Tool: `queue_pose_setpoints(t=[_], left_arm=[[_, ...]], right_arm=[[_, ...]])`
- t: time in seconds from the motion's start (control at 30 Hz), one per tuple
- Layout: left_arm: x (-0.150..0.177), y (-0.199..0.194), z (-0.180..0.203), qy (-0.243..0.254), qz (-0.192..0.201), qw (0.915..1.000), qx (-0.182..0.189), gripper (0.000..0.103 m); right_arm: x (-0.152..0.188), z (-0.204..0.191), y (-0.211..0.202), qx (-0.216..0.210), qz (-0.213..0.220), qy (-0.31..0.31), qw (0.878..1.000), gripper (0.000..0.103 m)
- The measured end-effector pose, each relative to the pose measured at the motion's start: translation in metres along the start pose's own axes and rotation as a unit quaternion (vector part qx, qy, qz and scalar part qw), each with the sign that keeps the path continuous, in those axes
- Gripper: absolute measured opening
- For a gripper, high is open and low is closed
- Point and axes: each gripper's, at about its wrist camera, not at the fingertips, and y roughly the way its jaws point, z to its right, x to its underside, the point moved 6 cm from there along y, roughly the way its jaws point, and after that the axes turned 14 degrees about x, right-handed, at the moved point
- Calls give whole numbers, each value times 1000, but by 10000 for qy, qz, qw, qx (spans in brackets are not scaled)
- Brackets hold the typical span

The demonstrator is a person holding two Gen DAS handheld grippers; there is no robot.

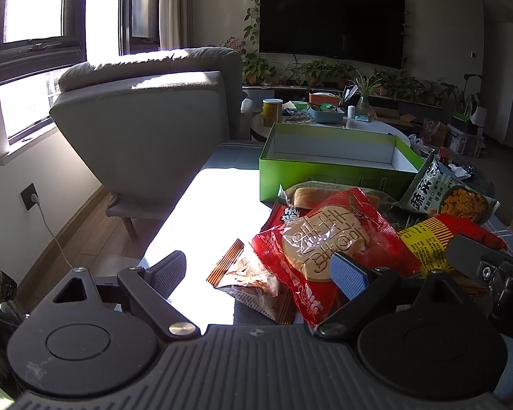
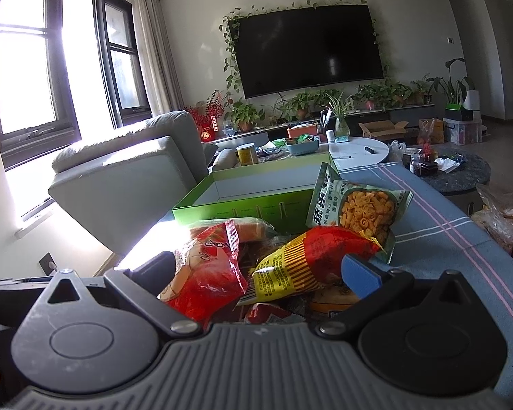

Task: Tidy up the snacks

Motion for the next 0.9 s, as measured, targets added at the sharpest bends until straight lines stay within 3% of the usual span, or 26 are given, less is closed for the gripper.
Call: queue_pose_setpoints(t=[0.9], left_arm=[[-1,-1,-2,-66,-17,10000,5,91]], right_arm=[[-1,-2,0,-80,-16,-39,10000,95]])
